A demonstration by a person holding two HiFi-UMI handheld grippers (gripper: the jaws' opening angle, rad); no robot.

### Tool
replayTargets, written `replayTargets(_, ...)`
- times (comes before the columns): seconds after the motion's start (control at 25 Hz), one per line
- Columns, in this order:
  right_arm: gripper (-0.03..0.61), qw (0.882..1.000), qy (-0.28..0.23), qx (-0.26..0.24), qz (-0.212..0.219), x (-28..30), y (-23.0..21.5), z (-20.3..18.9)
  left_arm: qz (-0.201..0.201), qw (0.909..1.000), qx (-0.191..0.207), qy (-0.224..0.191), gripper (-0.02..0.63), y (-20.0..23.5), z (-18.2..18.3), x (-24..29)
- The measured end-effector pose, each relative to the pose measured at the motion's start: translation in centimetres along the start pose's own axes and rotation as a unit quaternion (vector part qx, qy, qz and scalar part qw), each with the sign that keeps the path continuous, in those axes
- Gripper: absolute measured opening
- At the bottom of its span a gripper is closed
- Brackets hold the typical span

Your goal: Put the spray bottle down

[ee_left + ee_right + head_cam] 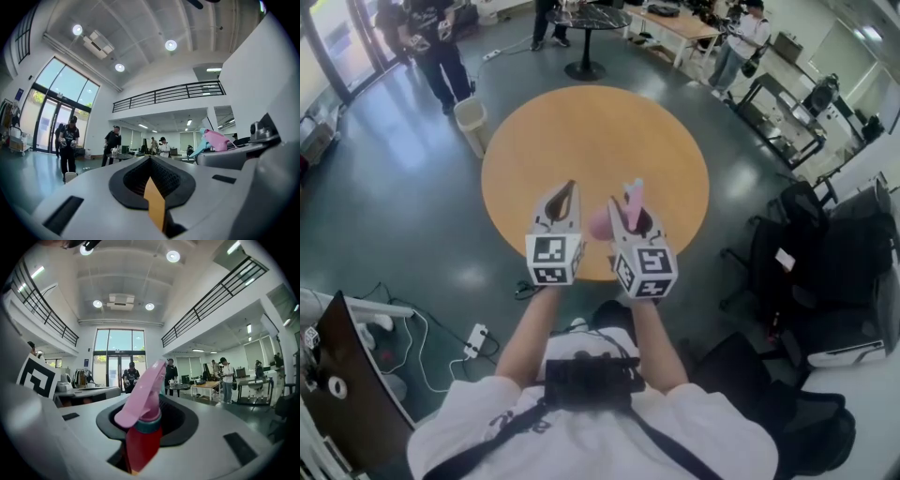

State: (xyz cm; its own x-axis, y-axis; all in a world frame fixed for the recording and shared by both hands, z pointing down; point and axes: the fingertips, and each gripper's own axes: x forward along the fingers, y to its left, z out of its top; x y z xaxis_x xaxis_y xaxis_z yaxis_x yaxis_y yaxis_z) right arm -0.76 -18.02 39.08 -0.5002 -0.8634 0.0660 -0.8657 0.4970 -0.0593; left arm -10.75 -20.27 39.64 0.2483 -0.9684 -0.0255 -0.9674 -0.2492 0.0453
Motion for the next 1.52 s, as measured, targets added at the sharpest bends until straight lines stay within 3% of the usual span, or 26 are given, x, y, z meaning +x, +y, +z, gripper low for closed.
replayTargets(0.16, 0.144, 1.000, 0.011, -0.019, -0.012, 0.8, -1.7, -0.8, -0.013, 0.9996, -0.010, 0.024, 0.009, -0.4, -2.1, 1.7)
replayTargets(0.52, 0.146, 0.999, 0.011, -0.030, -0.019, 4.7, -4.6, -1.9, -0.027, 0.9991, -0.008, 0.033, 0.009, -0.3, -3.7, 6.2)
replayTargets(0.72, 0.146, 0.998, 0.026, -0.024, -0.044, 7.2, -8.1, -3.1, -0.033, 0.9970, 0.025, 0.065, 0.009, -1.3, -5.9, 9.5)
replayTargets(1.08, 0.146, 0.996, 0.068, -0.015, -0.052, 11.9, -12.1, -6.0, -0.035, 0.9958, 0.008, 0.084, 0.009, -1.1, -8.2, 14.7)
replayTargets(1.52, 0.144, 0.995, 0.083, -0.019, -0.050, 18.7, -16.3, -6.4, -0.030, 0.9934, -0.026, 0.108, 0.009, 1.0, -10.4, 21.0)
